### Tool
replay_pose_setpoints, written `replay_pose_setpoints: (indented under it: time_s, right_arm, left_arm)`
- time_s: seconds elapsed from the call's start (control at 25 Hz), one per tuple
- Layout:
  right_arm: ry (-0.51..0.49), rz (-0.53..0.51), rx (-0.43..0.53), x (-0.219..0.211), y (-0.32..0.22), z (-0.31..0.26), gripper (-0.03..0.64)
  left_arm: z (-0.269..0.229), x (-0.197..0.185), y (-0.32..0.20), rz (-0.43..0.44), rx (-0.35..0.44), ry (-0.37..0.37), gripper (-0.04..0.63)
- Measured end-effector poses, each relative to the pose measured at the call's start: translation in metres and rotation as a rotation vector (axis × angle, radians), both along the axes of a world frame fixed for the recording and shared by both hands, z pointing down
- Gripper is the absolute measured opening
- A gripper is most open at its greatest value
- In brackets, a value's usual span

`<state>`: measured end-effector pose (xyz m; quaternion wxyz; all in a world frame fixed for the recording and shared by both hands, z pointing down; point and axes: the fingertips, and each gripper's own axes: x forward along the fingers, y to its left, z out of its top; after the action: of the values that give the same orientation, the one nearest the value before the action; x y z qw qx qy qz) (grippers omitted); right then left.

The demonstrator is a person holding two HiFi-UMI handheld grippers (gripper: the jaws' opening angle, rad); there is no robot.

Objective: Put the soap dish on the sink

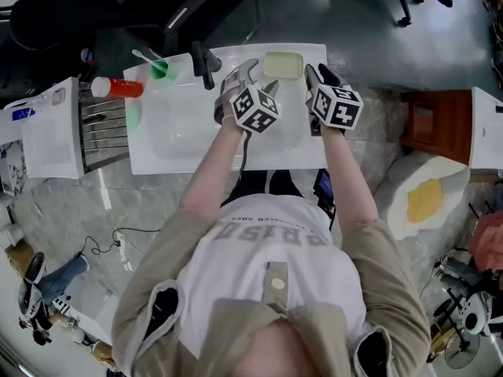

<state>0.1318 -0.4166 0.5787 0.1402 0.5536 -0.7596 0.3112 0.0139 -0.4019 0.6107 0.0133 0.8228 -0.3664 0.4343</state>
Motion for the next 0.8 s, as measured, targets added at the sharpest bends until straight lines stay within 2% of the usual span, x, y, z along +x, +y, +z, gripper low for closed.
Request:
replay_pose_setpoints:
  time_s: [0.16, 0.36, 0.48, 0.6, 0.68, 0.8]
  right_arm:
    - [-0.019, -0.013, 0.201, 0.001, 0.020, -0.051, 0.124]
    - [0.027, -0.040, 0.376, -0.002, 0.053, -0.107, 0.114]
    - [0.050, -0.041, 0.460, -0.001, 0.073, -0.136, 0.103]
    - [0.060, -0.037, 0.524, -0.002, 0.090, -0.160, 0.089]
    - [0.063, -0.038, 0.553, -0.003, 0.100, -0.173, 0.077]
    - [0.055, -0.036, 0.589, -0.005, 0.116, -0.189, 0.057]
  left_arm:
    - [-0.047, 0.002, 0.010, -0.058, 0.134, 0.120, 0.324]
    - [-0.108, 0.004, 0.034, -0.121, 0.250, 0.303, 0.258]
    - [-0.138, 0.004, 0.051, -0.157, 0.314, 0.390, 0.212]
    - [-0.166, 0.001, 0.066, -0.176, 0.381, 0.437, 0.164]
    - [-0.177, 0.000, 0.078, -0.183, 0.400, 0.473, 0.128]
    - [-0.189, -0.005, 0.093, -0.192, 0.416, 0.527, 0.112]
